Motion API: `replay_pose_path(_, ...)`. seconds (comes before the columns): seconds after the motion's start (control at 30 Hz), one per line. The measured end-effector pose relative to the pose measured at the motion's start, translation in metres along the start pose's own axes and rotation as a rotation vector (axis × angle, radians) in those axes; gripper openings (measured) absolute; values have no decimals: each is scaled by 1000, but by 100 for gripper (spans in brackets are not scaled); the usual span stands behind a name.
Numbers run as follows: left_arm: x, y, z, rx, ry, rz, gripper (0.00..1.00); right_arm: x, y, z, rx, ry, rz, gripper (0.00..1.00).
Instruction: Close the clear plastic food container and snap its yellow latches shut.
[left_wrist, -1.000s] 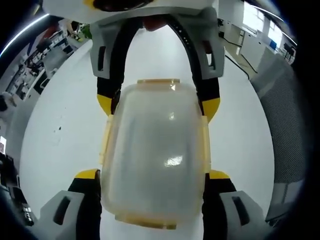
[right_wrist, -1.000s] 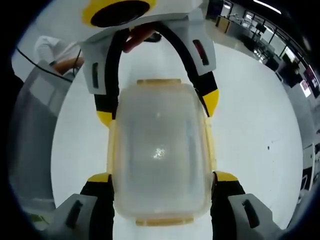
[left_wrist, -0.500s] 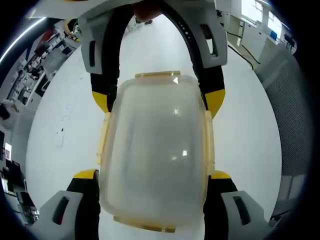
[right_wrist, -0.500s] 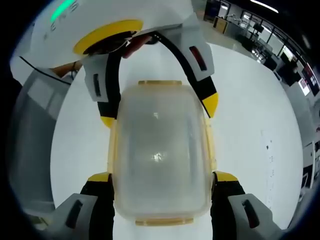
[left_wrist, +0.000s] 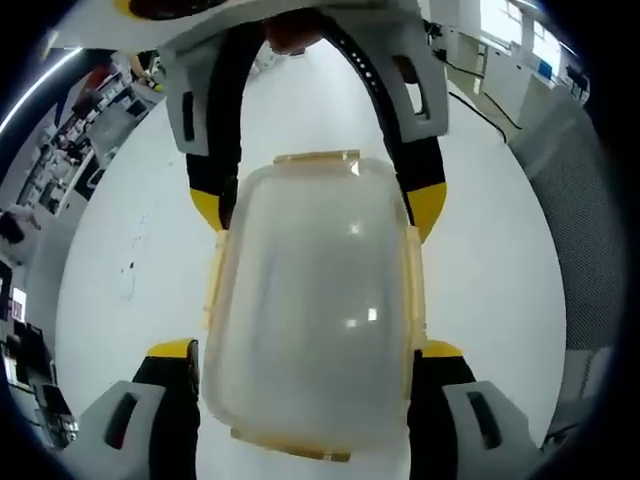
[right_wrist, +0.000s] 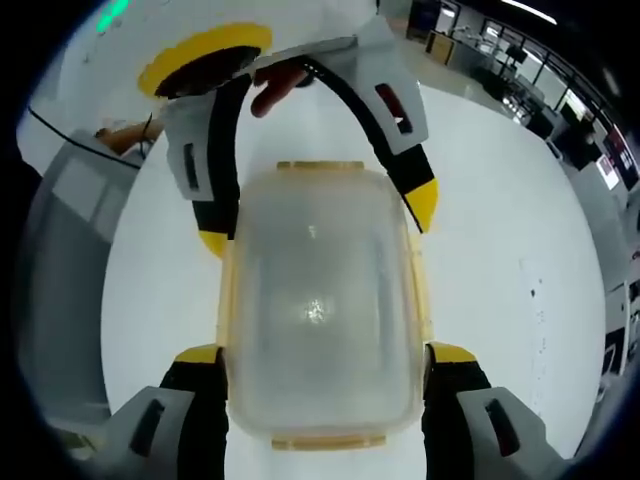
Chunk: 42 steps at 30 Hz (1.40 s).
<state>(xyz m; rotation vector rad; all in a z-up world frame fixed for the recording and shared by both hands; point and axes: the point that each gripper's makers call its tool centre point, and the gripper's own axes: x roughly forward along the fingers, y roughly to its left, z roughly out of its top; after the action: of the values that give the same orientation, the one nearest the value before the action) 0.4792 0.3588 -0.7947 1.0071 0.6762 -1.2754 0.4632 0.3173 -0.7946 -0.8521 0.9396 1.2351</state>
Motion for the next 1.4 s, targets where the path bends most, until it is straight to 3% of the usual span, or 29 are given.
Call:
replay_pose_path(0.13,-8,1,5,-71,-61,-25,91,-3,-1,2,-10,-73,-8,80)
replay_pose_path(0.27,-16,3,12,-158,-179,-26,89,-12,-4,7,-11,-193,-35,81)
replay_pose_path(0.37,-22,8,19,-288,-258,0,86,-20,-4,11,53,-306,-26,84)
replay_pose_path(0.53,-24,9,23,-297,-337,46,87,-35,-12,15,173,-467,-62,85)
replay_pose_path(0.7,-31,13,34,-393,-482,92,82,-34,-9,20,208,-569,-127,81)
replay_pose_path(0.73,-31,10,28,-371,-447,95,81,-32,-8,15,223,-567,-139,80)
replay_pose_path(0.87,-35,10,23,-401,-487,114,81,-33,-5,13,314,-658,-151,77)
replay_pose_path(0.9,-38,11,23,-407,-495,120,81,-36,-9,12,328,-684,-185,77)
replay_pose_path(1.03,-50,21,26,-452,-552,159,81,-41,-13,10,382,-730,-228,76)
replay_pose_path(1.2,-53,28,25,-491,-578,208,81,-43,-17,12,384,-745,-263,73)
replay_pose_path(1.3,-55,33,22,-499,-584,274,77,-48,-23,16,408,-783,-294,73)
replay_pose_path(1.4,-56,30,23,-521,-601,273,74,-49,-25,16,429,-797,-300,75)
